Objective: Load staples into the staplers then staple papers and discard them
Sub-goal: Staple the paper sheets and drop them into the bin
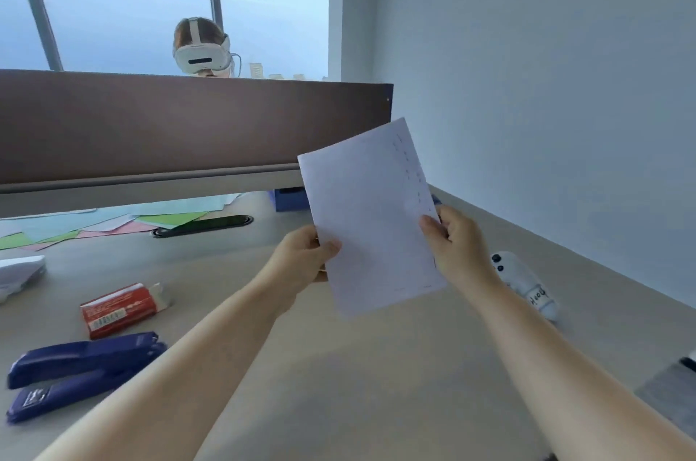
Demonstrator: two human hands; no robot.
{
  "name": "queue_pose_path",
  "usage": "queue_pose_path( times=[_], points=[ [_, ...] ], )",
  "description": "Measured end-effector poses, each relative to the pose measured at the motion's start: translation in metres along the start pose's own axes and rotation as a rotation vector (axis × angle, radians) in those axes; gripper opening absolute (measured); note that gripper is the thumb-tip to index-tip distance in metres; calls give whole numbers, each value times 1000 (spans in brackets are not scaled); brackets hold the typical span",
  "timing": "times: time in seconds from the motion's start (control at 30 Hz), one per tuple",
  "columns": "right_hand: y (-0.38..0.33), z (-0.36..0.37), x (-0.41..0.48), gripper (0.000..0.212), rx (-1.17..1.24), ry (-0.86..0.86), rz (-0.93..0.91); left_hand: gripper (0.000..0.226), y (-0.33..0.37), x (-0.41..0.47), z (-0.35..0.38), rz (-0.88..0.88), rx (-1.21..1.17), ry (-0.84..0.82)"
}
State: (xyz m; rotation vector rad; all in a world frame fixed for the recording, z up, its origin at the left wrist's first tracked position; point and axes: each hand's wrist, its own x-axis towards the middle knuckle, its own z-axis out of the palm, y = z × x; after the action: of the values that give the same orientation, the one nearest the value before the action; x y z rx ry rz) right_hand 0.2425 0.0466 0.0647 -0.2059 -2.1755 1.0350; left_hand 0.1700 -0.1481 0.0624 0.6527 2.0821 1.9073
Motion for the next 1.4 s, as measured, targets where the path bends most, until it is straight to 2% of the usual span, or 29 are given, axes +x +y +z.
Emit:
queue_pose_path(
  times=[0.07, 0.17, 0.27, 0.37, 0.47, 0.63, 0.8, 0.97, 1.07, 1.2, 1.33, 1.4],
  points=[
    [13, -25, -9, 31, -43, 44, 64, 20, 2, 5, 28, 44, 42, 18],
    [32, -63, -24, 21, -38, 79, 190, 16, 3, 13, 72, 63, 107, 23],
    [49, -104, -46, 13, -11, 86, 298, 15, 4, 17, 122, 87, 93, -41],
    [64, -147, -75, 19, -29, 168, 352, 18, 6, 17, 181, 43, 84, -239],
    [80, -190, -107, 23, -71, 305, 423, 40, 9, 5, 244, 43, 155, -453],
    [111, -250, -156, 30, -153, 511, 563, 43, 7, -24, 333, 69, 246, -597],
    [158, -292, -221, 31, -232, 629, 794, 41, -25, -57, 417, 31, 349, -759],
    [207, -304, -294, 35, -208, 598, 1056, 34, -89, -90, 477, -95, 443, -909],
    [237, -303, -332, 39, -129, 572, 1213, 12, -134, -102, 503, -157, 546, -1005],
    [276, -302, -375, 43, -60, 502, 1372, 19, -188, -114, 526, -202, 669, -1064],
    [305, -295, -406, 36, -33, 414, 1471, 21, -231, -123, 540, -269, 771, -1118],
    [317, -290, -418, 36, -24, 373, 1518, 34, -249, -128, 545, -285, 838, -1126]
  ],
)
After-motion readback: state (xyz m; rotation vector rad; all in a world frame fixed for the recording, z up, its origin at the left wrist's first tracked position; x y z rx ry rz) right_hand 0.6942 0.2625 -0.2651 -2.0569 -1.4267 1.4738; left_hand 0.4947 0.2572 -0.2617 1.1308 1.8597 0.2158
